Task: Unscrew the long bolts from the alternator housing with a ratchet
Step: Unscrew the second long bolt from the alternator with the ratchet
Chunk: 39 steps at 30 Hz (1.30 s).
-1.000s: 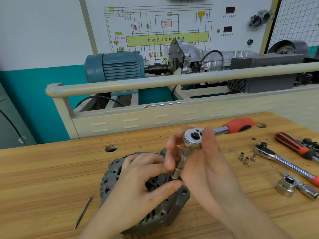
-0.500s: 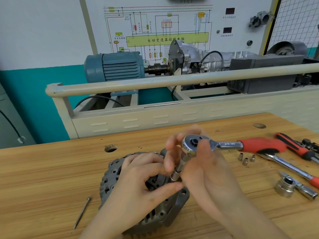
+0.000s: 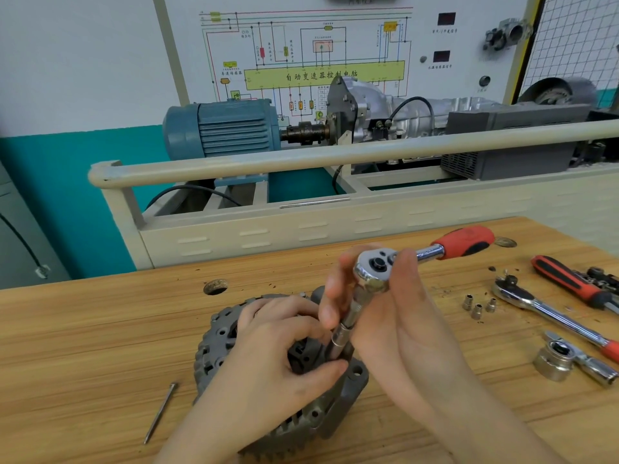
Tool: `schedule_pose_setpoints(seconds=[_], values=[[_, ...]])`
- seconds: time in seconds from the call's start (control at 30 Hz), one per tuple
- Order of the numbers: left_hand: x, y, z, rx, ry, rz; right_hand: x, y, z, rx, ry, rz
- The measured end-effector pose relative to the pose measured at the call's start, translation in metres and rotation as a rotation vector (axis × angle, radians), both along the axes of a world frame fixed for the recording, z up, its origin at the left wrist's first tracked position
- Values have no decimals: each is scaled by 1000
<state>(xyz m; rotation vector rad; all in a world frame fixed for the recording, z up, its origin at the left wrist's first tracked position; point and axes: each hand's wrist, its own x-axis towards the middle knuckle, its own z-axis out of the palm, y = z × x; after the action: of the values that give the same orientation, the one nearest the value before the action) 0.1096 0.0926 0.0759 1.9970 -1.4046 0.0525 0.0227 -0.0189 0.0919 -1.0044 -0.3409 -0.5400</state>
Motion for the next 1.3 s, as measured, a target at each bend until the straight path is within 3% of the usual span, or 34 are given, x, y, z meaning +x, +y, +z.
schedule_pose_setpoints(seconds=[1.0,1.3], values=[[-1,-1,-4,-144,-203,-3,-1,-2,3,18,-3,-30],[1,-1,-7,-106,-166,25,-1,-3,2,35,6,-22]])
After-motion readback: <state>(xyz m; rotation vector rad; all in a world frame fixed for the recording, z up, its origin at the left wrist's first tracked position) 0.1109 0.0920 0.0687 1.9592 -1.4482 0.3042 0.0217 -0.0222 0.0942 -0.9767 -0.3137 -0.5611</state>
